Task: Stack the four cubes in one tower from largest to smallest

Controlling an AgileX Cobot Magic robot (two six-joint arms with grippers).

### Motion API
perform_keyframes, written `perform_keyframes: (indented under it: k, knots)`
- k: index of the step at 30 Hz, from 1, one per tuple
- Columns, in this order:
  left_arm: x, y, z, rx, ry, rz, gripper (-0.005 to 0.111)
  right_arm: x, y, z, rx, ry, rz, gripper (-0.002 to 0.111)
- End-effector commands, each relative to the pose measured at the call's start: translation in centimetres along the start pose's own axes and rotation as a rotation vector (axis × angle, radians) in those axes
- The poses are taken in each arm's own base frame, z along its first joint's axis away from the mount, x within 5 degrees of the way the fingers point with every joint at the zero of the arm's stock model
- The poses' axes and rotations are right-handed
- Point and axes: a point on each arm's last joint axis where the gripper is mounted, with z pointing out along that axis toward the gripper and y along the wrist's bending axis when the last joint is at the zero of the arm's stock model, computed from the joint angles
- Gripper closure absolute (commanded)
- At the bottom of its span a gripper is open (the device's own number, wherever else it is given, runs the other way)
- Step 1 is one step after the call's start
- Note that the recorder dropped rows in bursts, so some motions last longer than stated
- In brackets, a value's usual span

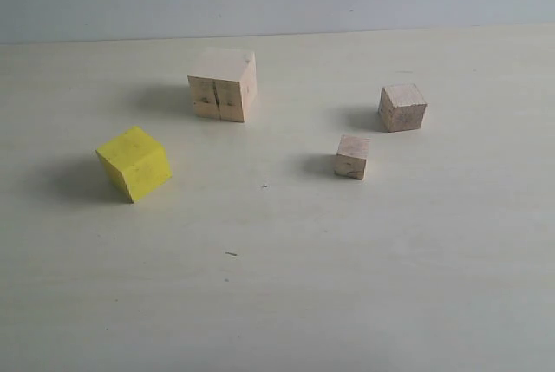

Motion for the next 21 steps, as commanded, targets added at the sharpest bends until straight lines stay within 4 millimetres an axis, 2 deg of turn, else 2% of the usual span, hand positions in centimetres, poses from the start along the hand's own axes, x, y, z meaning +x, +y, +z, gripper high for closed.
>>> perform_keyframes:
  k: [1,12,21]
  knots:
    - [-1.3,-0.2,-0.1,0.002,-0.014,-0.003,0.107,0.0,0.0,0.0,0.002,-0.013,0.001,0.108]
    - [-3.5,-0.6,0.3,0.02,-0.001,0.004,0.107,0.0,0.0,0.0,0.002,-0.013,0.001,0.108]
    - [-7.1,-1.4,0.9,0.05,-0.005,0.01,0.107,0.0,0.0,0.0,0.002,-0.013,0.001,0.108]
